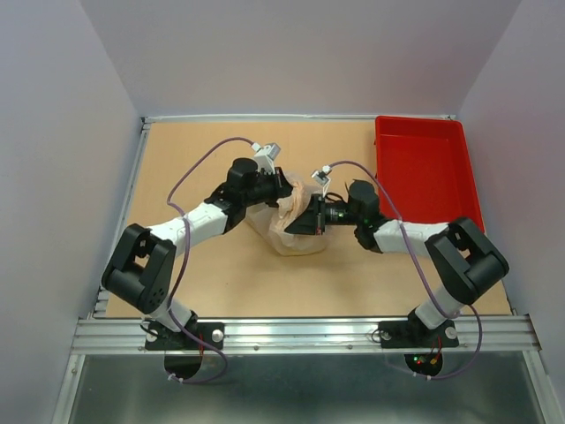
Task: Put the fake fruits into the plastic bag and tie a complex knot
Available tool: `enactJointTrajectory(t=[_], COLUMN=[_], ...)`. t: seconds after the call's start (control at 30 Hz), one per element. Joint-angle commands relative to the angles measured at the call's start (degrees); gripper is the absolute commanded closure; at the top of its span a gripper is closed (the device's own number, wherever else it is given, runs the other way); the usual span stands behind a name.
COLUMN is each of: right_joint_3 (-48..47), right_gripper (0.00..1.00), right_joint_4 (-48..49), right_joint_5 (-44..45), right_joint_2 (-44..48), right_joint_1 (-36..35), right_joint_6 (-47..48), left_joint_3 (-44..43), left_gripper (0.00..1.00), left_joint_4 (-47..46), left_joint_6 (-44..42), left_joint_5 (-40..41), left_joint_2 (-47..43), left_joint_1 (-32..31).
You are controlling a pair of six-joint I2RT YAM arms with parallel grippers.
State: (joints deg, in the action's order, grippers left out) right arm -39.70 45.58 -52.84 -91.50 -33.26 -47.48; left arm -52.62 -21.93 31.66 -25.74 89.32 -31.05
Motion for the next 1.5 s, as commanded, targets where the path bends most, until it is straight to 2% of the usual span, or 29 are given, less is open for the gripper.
enactJointTrajectory(t=[0.0,0.07,0.13,0.17,0.23,0.3,0.33,0.37,0.4,0.43,0.47,0.5,0.63,0.8,0.93,1.03,1.1,1.23,1.47], right_joint_3=[-3.1,-3.1,-2.2,-1.5,-1.9,-4.0,-4.7,-6.9,-8.6,-11.9,-15.5,-16.4,-20.7,-21.7,-19.2,-17.3,-14.6,-12.8,-9.0], right_gripper=[0.99,0.83,0.63,0.49,0.44,0.45,0.49,0.51,0.53,0.62,0.66,0.70,0.75,0.65,0.48,0.37,0.29,0.00,0.00], right_joint_4=[8.9,8.4,7.7,7.2,5.1,2.6,-0.7,-3.1,-7.7,-25.9,-33.6,-34.2,-34.2,-34.3,-32.8,-29.0,-23.3,-16.9,-4.2], right_joint_5=[-2.8,-5.9,-11.0,-12.7,-17.7,-20.3,-20.1,-19.6,-15.5,-11.1,-5.6,-3.2,1.9,-0.9,-6.5,-8.9,-10.3,-10.4,-9.9], right_joint_2=[0.3,1.0,3.4,4.7,7.5,8.7,9.3,9.9,10.0,10.1,9.2,8.0,1.0,-3.3,-2.8,-2.5,-2.6,-3.3,-6.1], right_joint_1=[-2.5,-1.6,2.6,4.7,11.4,15.4,18.2,19.1,19.5,19.5,18.9,18.3,16.7,13.5,10.7,9.1,8.9,8.3,7.8], right_joint_6=[-6.4,-7.2,-8.2,-8.5,-8.2,-6.5,-5.6,-1.9,2.8,10.1,19.8,21.4,22.8,23.6,21.9,18.8,11.5,4.4,-9.7], left_joint_3=[3.0,6.2,8.1,8.8,10.9,12.1,12.4,12.6,12.7,12.8,12.9,12.8,12.8,12.4,12.9,13.9,14.3,13.6,11.2], left_gripper=[1.00,1.00,1.00,1.00,1.00,1.00,1.00,1.00,1.00,1.00,1.00,1.00,1.00,1.00,1.00,1.00,1.00,1.00,1.00], left_joint_4=[-10.7,-13.1,-13.4,-13.6,-13.9,-14.1,-14.3,-14.4,-14.4,-14.5,-14.5,-14.5,-15.0,-17.8,-22.5,-29.4,-31.5,-36.9,-40.8], left_joint_6=[1.5,1.9,2.2,2.1,1.6,0.5,0.2,-0.3,-0.3,-0.4,-0.5,-0.5,-1.0,0.4,3.4,6.2,7.4,9.7,11.5], left_joint_5=[-6.5,-9.0,-9.6,-9.8,-10.1,-10.2,-10.7,-10.7,-10.8,-11.3,-11.4,-11.6,-12.5,-13.9,-15.6,-16.8,-16.9,-17.5,-16.9], left_joint_2=[-6.8,-7.8,-9.2,-9.5,-10.3,-10.4,-10.2,-10.1,-10.0,-9.5,-9.3,-9.1,-8.2,-7.2,-6.3,-5.6,-5.2,-4.8,-5.1], left_joint_1=[0.5,0.5,0.5,0.5,0.5,0.5,0.6,0.6,0.6,0.7,0.6,0.6,0.6,0.6,0.6,0.6,0.6,0.7,1.2])
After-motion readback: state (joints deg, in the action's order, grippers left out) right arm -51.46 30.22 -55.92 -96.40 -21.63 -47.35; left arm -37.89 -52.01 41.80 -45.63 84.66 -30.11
